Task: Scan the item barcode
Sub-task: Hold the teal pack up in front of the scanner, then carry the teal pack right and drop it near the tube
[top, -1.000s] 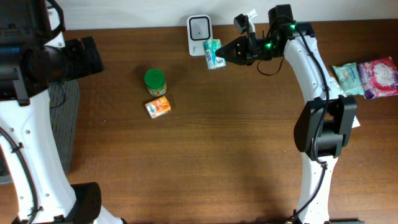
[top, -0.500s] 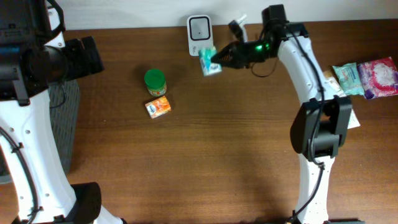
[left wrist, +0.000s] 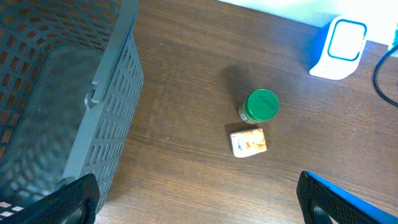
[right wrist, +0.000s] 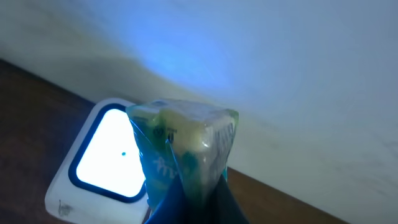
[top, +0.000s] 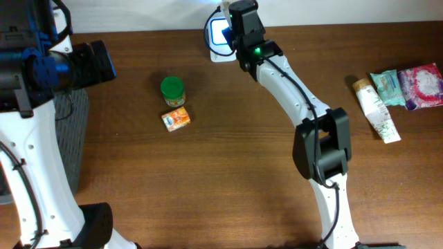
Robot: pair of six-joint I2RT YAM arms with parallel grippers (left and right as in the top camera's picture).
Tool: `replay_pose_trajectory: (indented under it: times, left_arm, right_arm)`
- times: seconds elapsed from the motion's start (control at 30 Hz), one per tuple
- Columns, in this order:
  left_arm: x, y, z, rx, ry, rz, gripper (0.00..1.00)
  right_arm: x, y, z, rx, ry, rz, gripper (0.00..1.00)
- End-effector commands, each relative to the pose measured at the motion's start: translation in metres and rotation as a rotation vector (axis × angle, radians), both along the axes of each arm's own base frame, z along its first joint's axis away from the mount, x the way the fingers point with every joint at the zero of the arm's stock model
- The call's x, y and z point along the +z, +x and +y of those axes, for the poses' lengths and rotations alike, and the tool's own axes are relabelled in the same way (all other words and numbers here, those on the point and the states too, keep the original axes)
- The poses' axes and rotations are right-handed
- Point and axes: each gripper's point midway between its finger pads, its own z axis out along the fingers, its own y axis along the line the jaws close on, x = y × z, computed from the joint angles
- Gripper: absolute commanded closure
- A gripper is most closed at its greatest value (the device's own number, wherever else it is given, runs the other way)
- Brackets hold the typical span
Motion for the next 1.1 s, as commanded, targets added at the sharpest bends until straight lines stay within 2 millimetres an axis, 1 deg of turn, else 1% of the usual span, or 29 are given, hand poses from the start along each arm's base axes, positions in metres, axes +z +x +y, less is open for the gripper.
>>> replay_pose_trajectory:
  times: [0.0, 0.1, 0.23, 0.3, 0.37, 0.4, 0.43, 0.47, 0.5, 0.53, 0.57, 0.63, 0.67, 0.73, 0.77, 0.8, 0.83, 0.93, 1.0, 1.03, 1.07]
  left_arm:
    - [0.002, -0.001, 0.0, 0.004, -0.008, -0.007, 0.01]
    - [0.002, -0.001, 0.0, 0.004, -0.008, -0.007, 0.01]
    - [0.002, -0.001, 0.0, 0.004, -0.008, -0.007, 0.01]
    - [0.002, -0.001, 0.0, 0.004, -0.008, -0.007, 0.01]
    - [0.002, -0.001, 0.0, 0.004, -0.008, -0.007, 0.01]
    - [0.002, -0.001, 0.0, 0.004, -0.008, -0.007, 0.01]
    - [0.002, -0.001, 0.0, 0.004, -0.008, -0.007, 0.01]
    - [0.002, -0.001, 0.0, 0.004, -0.008, -0.007, 0.01]
    - [0.002, -0.001, 0.0, 0.004, -0.008, -0.007, 0.01]
    - [0.002, -0.001, 0.0, 0.004, -0.008, -0.007, 0.01]
    - [0.002, -0.001, 0.0, 0.004, -0.008, -0.007, 0.01]
    - [0.002, -0.001, 0.0, 0.004, -0.008, -0.007, 0.01]
    - [0.002, -0.001, 0.0, 0.004, -0.008, -0.007, 0.01]
    - [0.002, -0.001, 0.0, 0.004, -0.008, -0.007, 0.01]
    - [0.002, -0.001, 0.0, 0.004, -0.008, -0.007, 0.01]
    - [0.002, -0.001, 0.0, 0.004, -0.008, -0.007, 0.01]
    - [0.002, -0.001, 0.0, 0.004, -0.008, -0.007, 0.01]
    - [0.002, -0.001, 0.0, 0.004, -0.008, -0.007, 0.01]
    - [0.002, -0.001, 0.0, 0.004, -0.008, -0.007, 0.01]
    - [0.002, -0.001, 0.0, 0.004, -0.008, -0.007, 0.01]
    - [0.002, -0.001, 0.0, 0.004, -0.008, -0.007, 0.01]
  right_arm:
    - [-0.03, 0.009, 0.018, 0.104, -0.041, 0.005, 0.96]
    - [-0.043, 0.013, 0.023, 0.132, -0.061, -0.005, 0.96]
    - [-0.043, 0.014, 0.023, 0.126, -0.063, -0.009, 0.96]
    - [-0.032, 0.016, 0.015, 0.058, -0.031, -0.03, 0.96]
    - [0.011, 0.014, 0.0, -0.04, 0.13, -0.073, 0.96]
    - [0.021, 0.013, -0.006, -0.057, 0.154, -0.078, 0.96]
    - [0.037, 0.009, -0.023, -0.095, 0.185, -0.07, 0.96]
    - [0.044, 0.003, -0.044, -0.137, 0.198, -0.037, 0.96]
    - [0.044, -0.006, -0.076, -0.208, 0.214, 0.027, 0.96]
    - [0.042, -0.011, -0.094, -0.249, 0.221, 0.063, 0.96]
    - [0.035, -0.023, -0.13, -0.334, 0.232, 0.133, 0.96]
    - [0.015, -0.045, -0.192, -0.484, 0.237, 0.255, 0.96]
    - [0.001, -0.061, -0.228, -0.582, 0.249, 0.327, 0.96]
    - [-0.018, -0.092, -0.288, -0.774, 0.312, 0.425, 0.96]
    - [-0.028, -0.118, -0.332, -0.951, 0.398, 0.466, 0.96]
    - [-0.032, -0.133, -0.353, -1.048, 0.448, 0.478, 0.96]
    - [-0.037, -0.151, -0.377, -1.169, 0.511, 0.487, 0.96]
    - [-0.046, -0.199, -0.432, -1.391, 0.597, 0.523, 0.96]
    - [-0.049, -0.225, -0.458, -1.499, 0.631, 0.539, 0.96]
    - [-0.051, -0.236, -0.468, -1.53, 0.635, 0.551, 0.96]
    - [-0.052, -0.241, -0.473, -1.546, 0.637, 0.556, 0.96]
